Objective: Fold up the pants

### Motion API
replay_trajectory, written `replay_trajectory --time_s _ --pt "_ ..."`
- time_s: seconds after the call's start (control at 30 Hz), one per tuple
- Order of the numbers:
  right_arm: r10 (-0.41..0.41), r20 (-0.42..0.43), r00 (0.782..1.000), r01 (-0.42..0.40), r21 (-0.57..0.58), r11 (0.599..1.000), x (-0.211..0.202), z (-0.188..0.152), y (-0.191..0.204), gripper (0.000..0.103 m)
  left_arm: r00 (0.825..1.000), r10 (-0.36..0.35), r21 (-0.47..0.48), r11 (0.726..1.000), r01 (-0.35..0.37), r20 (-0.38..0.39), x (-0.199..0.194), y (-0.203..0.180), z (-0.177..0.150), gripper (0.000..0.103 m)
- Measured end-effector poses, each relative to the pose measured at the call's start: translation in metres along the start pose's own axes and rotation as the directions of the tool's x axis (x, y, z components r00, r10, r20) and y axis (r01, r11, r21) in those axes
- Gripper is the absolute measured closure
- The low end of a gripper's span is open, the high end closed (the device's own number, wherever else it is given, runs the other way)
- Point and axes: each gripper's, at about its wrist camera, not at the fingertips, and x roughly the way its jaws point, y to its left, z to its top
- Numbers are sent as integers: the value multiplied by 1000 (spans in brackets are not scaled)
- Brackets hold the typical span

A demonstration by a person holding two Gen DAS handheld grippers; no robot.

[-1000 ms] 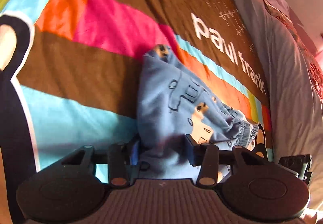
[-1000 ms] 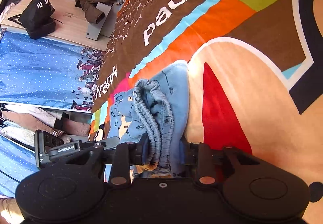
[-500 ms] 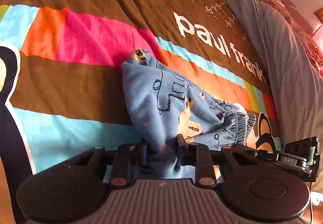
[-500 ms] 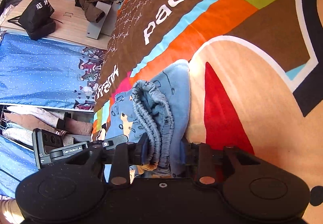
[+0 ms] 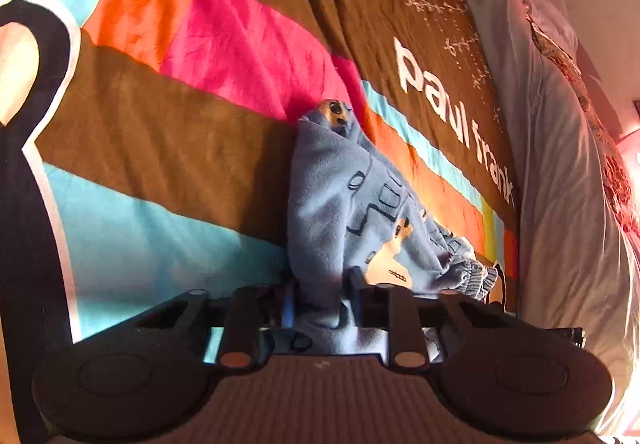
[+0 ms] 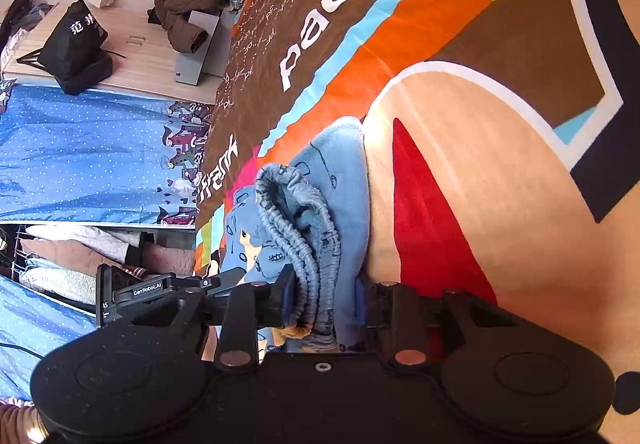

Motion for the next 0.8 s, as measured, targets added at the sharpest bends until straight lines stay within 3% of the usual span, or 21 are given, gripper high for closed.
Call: replay_trajectory --time_s 0.13,0.43,0.63,0.8 --pt "20 12 1000 -20 -29 999 -5 0 8 78 999 8 69 998 -11 42 -8 -16 -5 88" --pt "72 44 996 -68 -88 994 -17 21 43 78 992 -29 102 995 17 119 -36 -36 7 89" --pt "100 67 993 -86 -179 980 2 69 77 78 980 -22 169 986 -12 196 -47 -52 56 89" --pt "102 63 993 -83 -257 963 55 138 94 78 968 1 227 972 -60 250 -28 -57 119 89"
